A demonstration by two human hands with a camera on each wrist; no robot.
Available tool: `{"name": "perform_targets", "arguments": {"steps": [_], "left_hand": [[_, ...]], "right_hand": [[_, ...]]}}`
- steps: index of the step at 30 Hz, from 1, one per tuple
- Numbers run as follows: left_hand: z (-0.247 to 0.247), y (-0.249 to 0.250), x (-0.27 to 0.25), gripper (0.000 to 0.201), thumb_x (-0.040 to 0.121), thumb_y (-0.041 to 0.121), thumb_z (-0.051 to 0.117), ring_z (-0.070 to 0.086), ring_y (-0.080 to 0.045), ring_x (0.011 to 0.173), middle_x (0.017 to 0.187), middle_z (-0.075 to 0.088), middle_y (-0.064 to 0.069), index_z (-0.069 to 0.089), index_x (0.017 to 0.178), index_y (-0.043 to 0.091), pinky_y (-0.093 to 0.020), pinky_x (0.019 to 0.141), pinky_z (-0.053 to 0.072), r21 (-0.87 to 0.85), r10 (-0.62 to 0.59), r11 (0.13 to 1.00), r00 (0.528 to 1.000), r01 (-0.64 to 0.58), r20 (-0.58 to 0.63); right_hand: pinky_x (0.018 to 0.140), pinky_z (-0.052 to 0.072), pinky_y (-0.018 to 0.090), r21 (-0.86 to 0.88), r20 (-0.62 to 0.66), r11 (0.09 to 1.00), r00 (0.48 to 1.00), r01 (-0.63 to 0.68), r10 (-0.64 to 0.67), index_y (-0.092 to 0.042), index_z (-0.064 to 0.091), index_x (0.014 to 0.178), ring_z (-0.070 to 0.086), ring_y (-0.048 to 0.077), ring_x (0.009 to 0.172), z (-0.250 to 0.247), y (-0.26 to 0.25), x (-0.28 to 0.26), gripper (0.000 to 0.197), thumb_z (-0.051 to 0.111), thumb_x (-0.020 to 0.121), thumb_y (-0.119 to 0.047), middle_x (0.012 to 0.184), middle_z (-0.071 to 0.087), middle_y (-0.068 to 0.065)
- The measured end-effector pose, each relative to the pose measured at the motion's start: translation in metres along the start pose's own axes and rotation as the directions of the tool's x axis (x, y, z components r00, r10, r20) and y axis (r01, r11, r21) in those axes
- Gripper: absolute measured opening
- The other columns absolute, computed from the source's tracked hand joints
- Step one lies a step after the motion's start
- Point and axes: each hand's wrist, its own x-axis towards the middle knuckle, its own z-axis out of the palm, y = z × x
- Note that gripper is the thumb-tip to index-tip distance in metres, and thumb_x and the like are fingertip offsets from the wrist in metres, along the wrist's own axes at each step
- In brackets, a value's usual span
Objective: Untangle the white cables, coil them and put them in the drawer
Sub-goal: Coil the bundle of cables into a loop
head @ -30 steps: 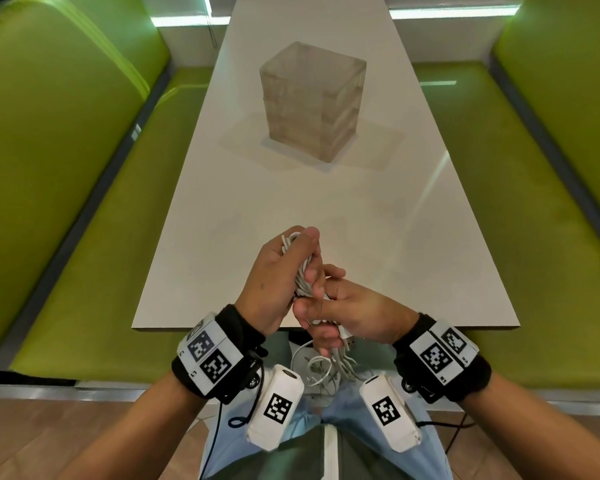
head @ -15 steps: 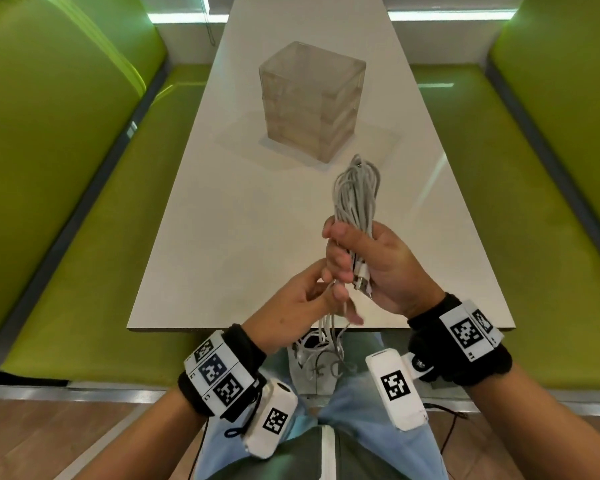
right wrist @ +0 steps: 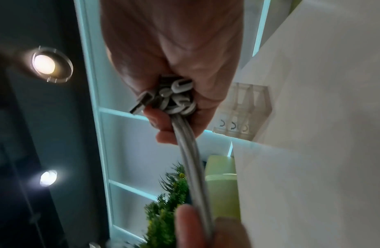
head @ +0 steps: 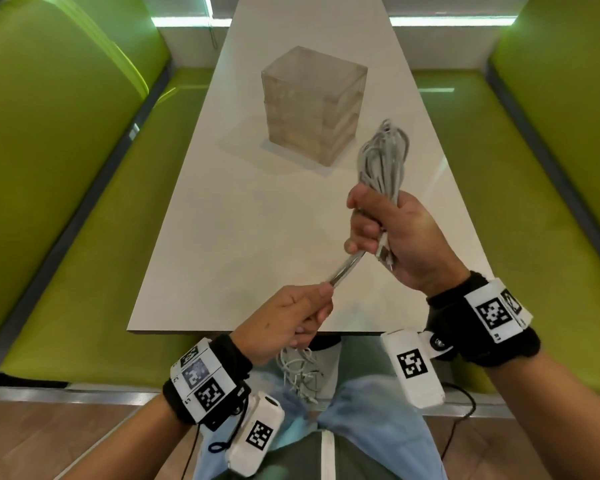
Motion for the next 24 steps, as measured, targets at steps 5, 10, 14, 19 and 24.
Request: {"name": "perform_targets", "arguments": {"steps": [5, 10, 14, 19, 24], "left_hand": [[-0.018, 0.011, -0.001, 0.045, 0.093, 0.046, 0.038, 0.018, -0.005, 0.037, 0.045, 0.027, 0.01, 0.057, 0.071, 0.012, -0.018, 0.041, 0.018, -0.127, -0.036, 0.991, 0.998, 0.042, 0.046], [-0.028, 0.022, 0.0, 0.078, 0.087, 0.066, 0.019, 0.018, -0.004, 0.037, 0.046, 0.031, 0.007, 0.065, 0.08, 0.003, -0.02, 0.041, 0.016, -0.222, -0.105, 0.965, 0.979, 0.143, 0.175], [-0.027, 0.03, -0.002, 0.113, 0.072, 0.082, -0.011, 0.029, -0.006, 0.037, 0.049, 0.052, 0.0, 0.067, 0.095, 0.003, -0.028, 0.045, 0.01, -0.129, -0.106, 0.983, 0.976, 0.132, 0.192], [-0.029, 0.029, 0.004, 0.129, 0.054, 0.097, 0.018, 0.059, -0.025, 0.054, 0.08, 0.069, -0.023, 0.062, 0.108, -0.011, -0.029, 0.053, 0.044, -0.054, -0.233, 0.962, 0.91, 0.267, 0.343], [-0.029, 0.029, 0.008, 0.118, 0.055, 0.091, 0.047, 0.07, -0.028, 0.086, 0.102, 0.07, -0.022, 0.059, 0.112, -0.012, -0.037, 0.078, 0.056, -0.006, -0.33, 0.926, 0.814, 0.379, 0.479]], "right_hand": [[0.055, 0.048, 0.037, -0.639, 0.253, 0.766, 0.959, 0.065, 0.129, -0.014, 0.064, 0.074, 0.049, 0.021, 0.05, -0.008, -0.015, -0.004, 0.019, 0.058, 0.092, -0.017, 0.05, 0.048, 0.0], [0.047, 0.035, 0.013, -0.873, 0.399, 0.458, 0.785, 0.167, 0.475, -0.01, 0.062, 0.074, 0.043, 0.006, 0.044, 0.002, -0.029, 0.002, 0.022, 0.061, 0.09, -0.024, 0.055, 0.055, 0.004], [0.05, 0.037, 0.017, -0.903, 0.408, 0.38, 0.68, 0.201, 0.61, -0.025, 0.069, 0.083, 0.046, 0.007, 0.049, 0.013, -0.028, 0.007, 0.009, 0.062, 0.089, -0.025, 0.06, 0.054, 0.006], [0.055, 0.045, 0.034, -0.945, 0.317, 0.186, 0.622, 0.269, 0.716, -0.024, 0.065, 0.068, 0.047, 0.013, 0.05, 0.024, -0.021, 0.007, 0.016, 0.064, 0.084, -0.024, 0.055, 0.05, -0.004], [0.059, 0.045, 0.035, -0.941, 0.283, 0.094, 0.606, 0.325, 0.743, -0.012, 0.059, 0.075, 0.045, 0.018, 0.055, 0.031, -0.012, 0.007, 0.014, 0.062, 0.087, -0.018, 0.057, 0.049, 0.0]]}}
